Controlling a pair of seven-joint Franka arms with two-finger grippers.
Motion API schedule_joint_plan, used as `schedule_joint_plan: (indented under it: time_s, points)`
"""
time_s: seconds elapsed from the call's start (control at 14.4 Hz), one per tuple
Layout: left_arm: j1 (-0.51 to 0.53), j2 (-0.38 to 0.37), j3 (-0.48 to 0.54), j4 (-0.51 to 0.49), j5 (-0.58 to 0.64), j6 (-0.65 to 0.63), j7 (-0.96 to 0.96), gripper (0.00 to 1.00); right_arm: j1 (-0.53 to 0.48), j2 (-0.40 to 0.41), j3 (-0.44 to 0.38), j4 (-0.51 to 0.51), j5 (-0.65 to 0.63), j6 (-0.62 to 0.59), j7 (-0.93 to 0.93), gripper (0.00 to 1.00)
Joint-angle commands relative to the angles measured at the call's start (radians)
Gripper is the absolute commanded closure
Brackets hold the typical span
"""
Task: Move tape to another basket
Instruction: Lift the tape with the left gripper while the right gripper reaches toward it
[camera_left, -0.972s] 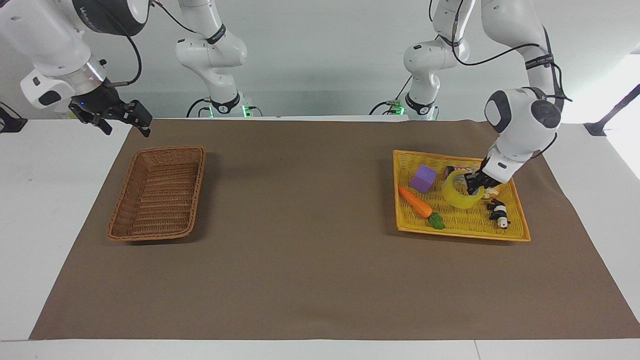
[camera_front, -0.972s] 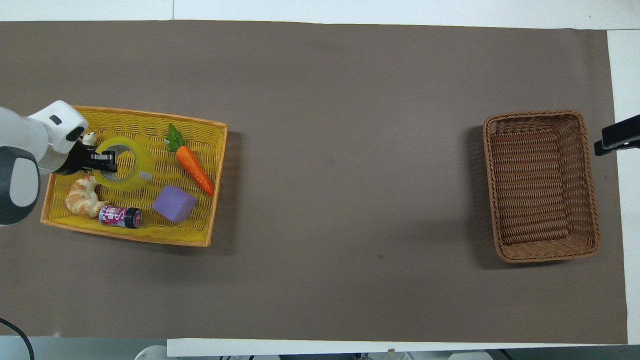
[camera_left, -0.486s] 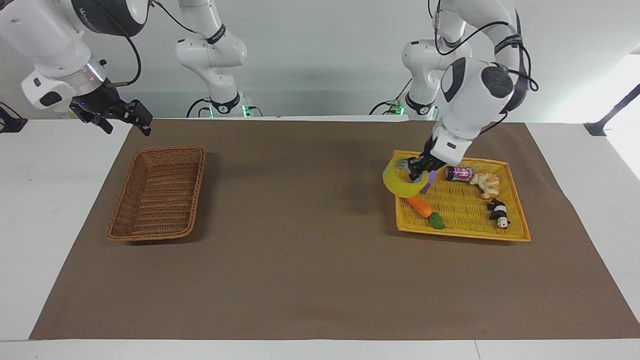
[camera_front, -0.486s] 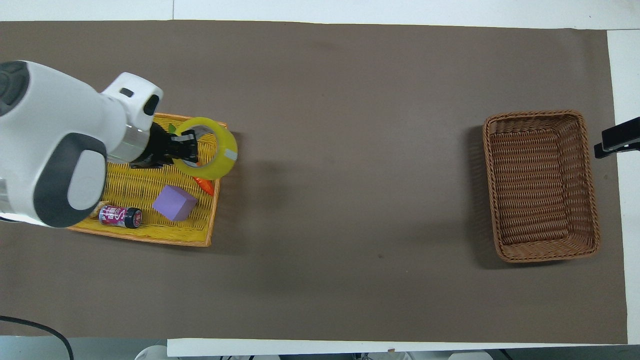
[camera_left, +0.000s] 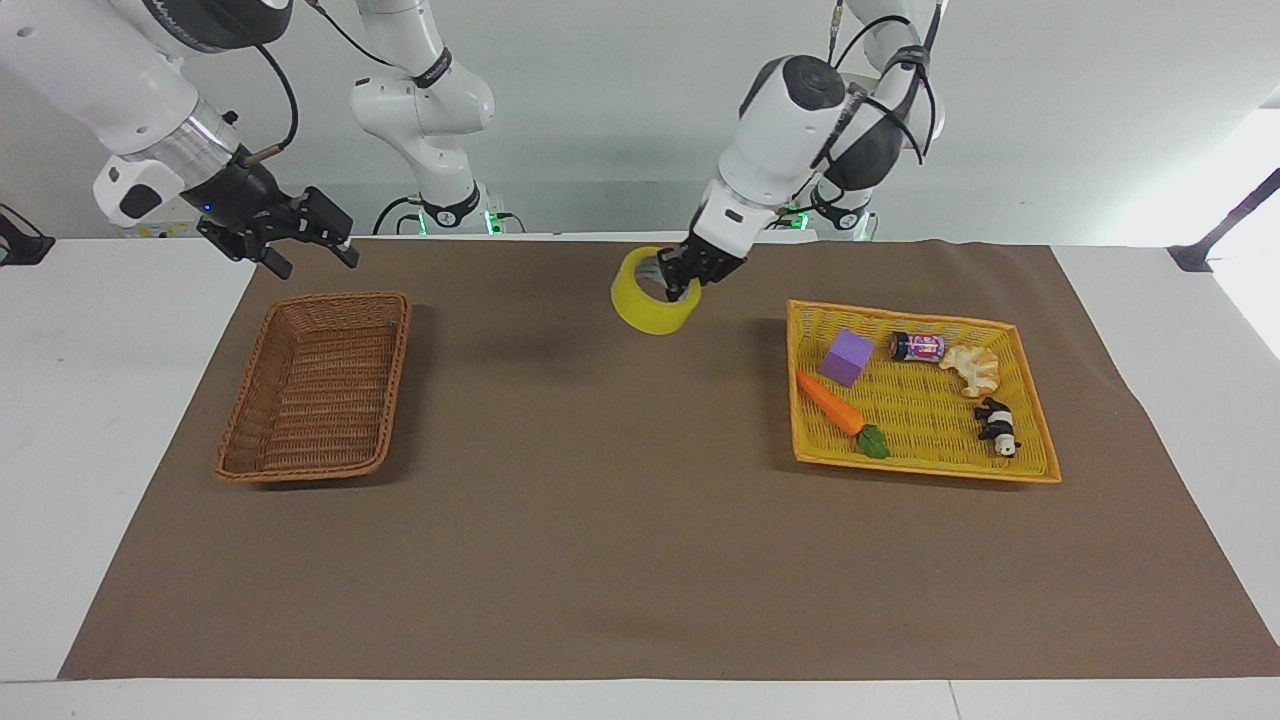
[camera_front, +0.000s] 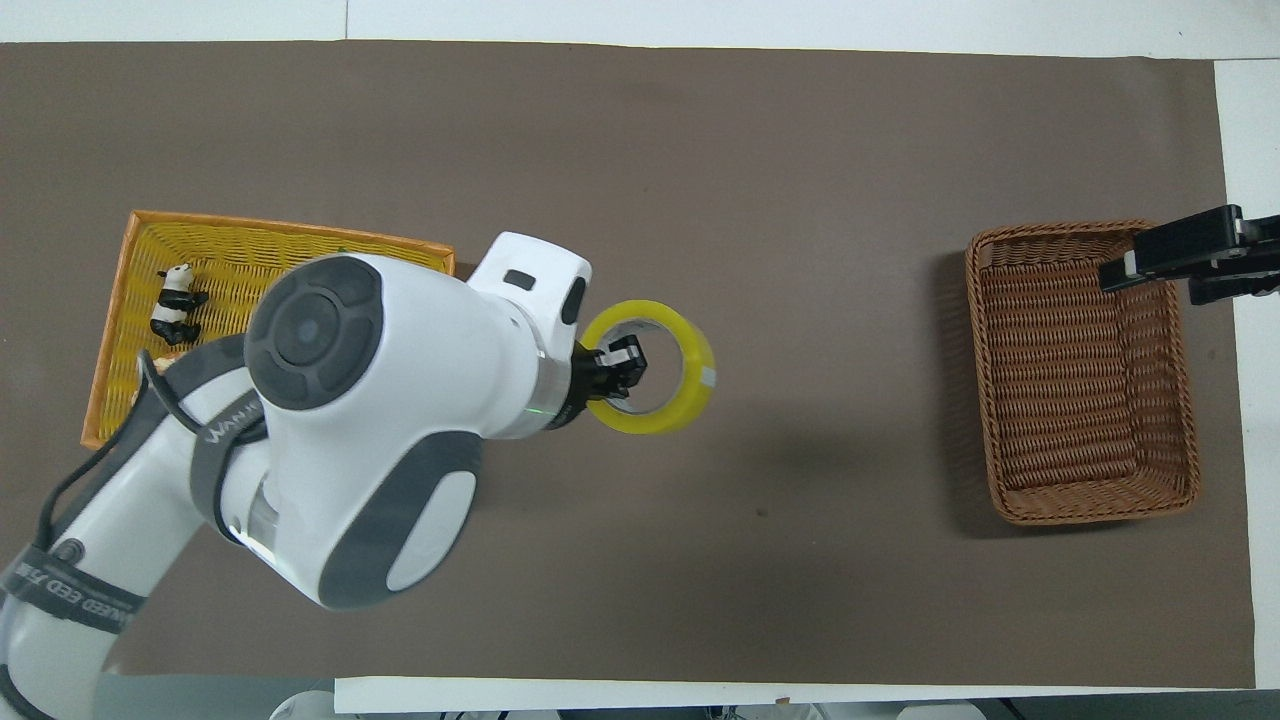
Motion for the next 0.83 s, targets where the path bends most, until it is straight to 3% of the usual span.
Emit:
schedule_joint_plan:
  time_s: [0.0,0.56,0.76]
  points:
    - [-0.018,-0.002,0.018,0.003,-0.002,0.007,-0.010,1.00,-0.013,-0.038,0.003,-0.068,0.072,0.026,-0.004,0.01]
    - [-0.016,-0.003,0.019,0.002,-0.002,0.012,-0.001,1.00,-0.033,-0.170,-0.002,-0.376,0.443,0.109,-0.081,0.01]
    - [-0.018,-0.004,0.018,0.000,-0.002,0.015,0.034,1.00,0.003,-0.182,0.003,-0.429,0.508,0.194,-0.105,0.01]
